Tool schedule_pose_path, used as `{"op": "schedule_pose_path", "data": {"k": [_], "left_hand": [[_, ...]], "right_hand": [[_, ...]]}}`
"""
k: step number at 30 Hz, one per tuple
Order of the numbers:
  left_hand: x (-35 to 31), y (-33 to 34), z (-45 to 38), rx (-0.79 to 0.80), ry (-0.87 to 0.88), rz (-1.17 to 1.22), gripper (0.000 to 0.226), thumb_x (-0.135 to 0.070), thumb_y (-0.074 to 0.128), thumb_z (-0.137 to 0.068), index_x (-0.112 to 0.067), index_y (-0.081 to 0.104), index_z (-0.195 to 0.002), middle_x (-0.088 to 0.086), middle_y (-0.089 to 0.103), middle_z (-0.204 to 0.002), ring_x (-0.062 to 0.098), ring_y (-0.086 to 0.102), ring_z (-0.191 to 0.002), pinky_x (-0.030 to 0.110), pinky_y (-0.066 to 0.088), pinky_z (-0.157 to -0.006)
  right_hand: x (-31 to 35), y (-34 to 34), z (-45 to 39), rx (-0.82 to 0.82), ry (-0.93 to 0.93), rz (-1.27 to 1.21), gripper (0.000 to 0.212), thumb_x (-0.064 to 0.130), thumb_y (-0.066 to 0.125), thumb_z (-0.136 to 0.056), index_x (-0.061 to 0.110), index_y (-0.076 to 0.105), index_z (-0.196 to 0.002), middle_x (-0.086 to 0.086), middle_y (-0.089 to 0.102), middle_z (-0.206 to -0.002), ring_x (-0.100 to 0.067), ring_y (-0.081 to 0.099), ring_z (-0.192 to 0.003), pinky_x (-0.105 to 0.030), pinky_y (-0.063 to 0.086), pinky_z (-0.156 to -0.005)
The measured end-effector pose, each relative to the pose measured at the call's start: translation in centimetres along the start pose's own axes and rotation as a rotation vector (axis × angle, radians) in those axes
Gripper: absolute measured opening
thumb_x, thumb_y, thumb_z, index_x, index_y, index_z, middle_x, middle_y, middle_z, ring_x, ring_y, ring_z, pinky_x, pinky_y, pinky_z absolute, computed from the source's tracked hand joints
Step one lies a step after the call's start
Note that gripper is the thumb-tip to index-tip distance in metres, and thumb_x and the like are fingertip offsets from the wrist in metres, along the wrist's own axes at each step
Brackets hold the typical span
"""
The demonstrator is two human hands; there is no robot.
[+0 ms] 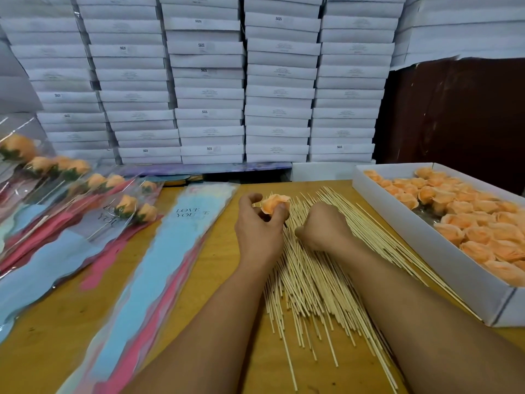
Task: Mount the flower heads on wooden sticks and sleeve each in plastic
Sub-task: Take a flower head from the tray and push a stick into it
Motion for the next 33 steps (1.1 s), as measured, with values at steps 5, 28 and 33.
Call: {"op": "schedule_pose_path", "data": {"k": [5,28,33], "left_hand": [[0.7,-0.1,-0.4,-0.014,-0.073,0.061,0.027,-0.032,0.067,-0.093,-0.031,0.049,-0.113,-0.005,0.069,-0.094,0.015,0.071,-0.086,0.047,0.058,-0.085],[3.7,1.0,-0.7,-0.002,-0.645,0.978,0.057,-0.036,0.064,-0.095,-0.004,0.051,-0.140,0.008,0.058,-0.078,0.009,0.057,-0.048,0.017,0.044,-0.039],[3.8,0.7,-1.3,-0.009,-0.624,0.948,0.061,-0.041,0.066,-0.094,-0.005,0.051,-0.141,0.004,0.053,-0.080,0.006,0.046,-0.043,0.016,0.035,-0.038]], "right_hand": [[-1.6,0.1,0.0,0.059,0.119,-0.301,0.029,0.033,0.075,-0.084,0.012,0.059,-0.073,-0.002,0.058,-0.063,-0.015,0.050,-0.049,-0.024,0.033,-0.046],[4.8,-0.3,5.4,0.296,-0.096,-1.090,0.025,0.002,0.046,-0.093,0.013,0.065,-0.104,0.001,0.055,-0.055,-0.011,0.035,-0.040,-0.021,0.025,-0.035],[6.8,-0.6,6.9,0.327,-0.246,-1.062,0.028,0.006,0.047,-0.101,0.020,0.071,-0.104,0.006,0.046,-0.049,-0.006,0.034,-0.041,-0.020,0.028,-0.036]]}}
Point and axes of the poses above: each hand's wrist, its own z-axis away from the middle knuckle, its own y-axis out of the palm, x = y × z, the point moved 10 cm from there along -z, towards the middle knuckle
